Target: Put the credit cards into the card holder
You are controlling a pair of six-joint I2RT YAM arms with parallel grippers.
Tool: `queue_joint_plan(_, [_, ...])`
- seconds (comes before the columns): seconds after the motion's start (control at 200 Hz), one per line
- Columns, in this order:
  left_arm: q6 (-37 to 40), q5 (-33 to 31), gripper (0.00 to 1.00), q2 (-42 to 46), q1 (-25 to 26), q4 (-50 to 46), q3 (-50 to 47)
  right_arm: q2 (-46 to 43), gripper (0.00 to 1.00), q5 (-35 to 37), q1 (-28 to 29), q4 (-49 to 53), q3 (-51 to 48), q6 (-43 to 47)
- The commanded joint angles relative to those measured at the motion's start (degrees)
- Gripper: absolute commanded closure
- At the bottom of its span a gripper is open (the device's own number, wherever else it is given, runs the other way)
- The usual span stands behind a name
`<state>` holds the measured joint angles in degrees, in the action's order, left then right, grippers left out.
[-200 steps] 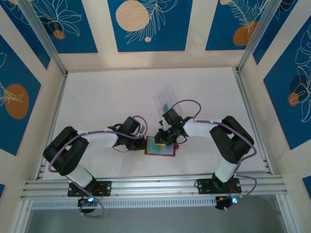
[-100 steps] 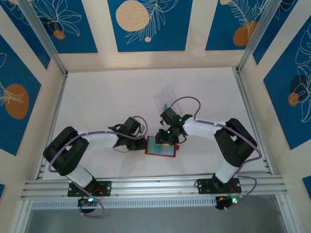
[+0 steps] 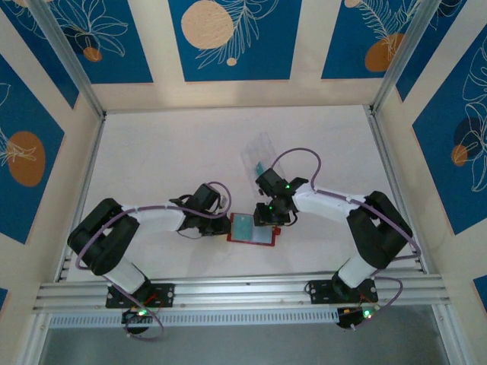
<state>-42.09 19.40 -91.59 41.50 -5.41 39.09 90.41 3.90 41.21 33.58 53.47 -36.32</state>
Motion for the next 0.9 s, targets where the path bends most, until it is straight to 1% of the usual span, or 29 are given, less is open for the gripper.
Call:
queue_joint_plan(0.0, [-0.6,-0.5,0.86,-5.0,3.1,5.4,-1.6,-1.8,0.63,6.2,1.7,5.7,2.9,2.6])
queue_joint_plan(0.11, [-0.6,-0.4,0.86,-5.1,3.1,5.4,-1.5,-0.5,0.63,8.6,2.3,7.1,4.6,3.8])
queue_joint_plan(0.355, [-0.8,-0.3,0.86,-5.1,3.1,5.7,-1.6,5.5,0.62,12.8,4.1,8.1,6.7,4.8])
queue_joint_plan(0.51, [-0.7,-0.1,0.86,-5.1,3.1,5.7,-1.6,9.1,0.62,12.4,4.8,6.0,6.0,4.2])
queue_joint_plan(0.685, [-0.3,-0.2,0.86,-5.2,3.1,5.2,-1.3,12.1,0.63,13.5,7.3,5.8,5.1,2.2])
queue_joint_plan(0.775, [0.0,-0.2,0.86,-5.7,3.1,5.1,-1.0,12.8,0.68,13.7,8.4,5.6,5.0,1.4])
queue_joint_plan(0.895, [0.0,0.2,0.86,-6.2,3.1,5.5,-1.0,13.0,0.78,13.9,9.1,6.2,5.9,1.2])
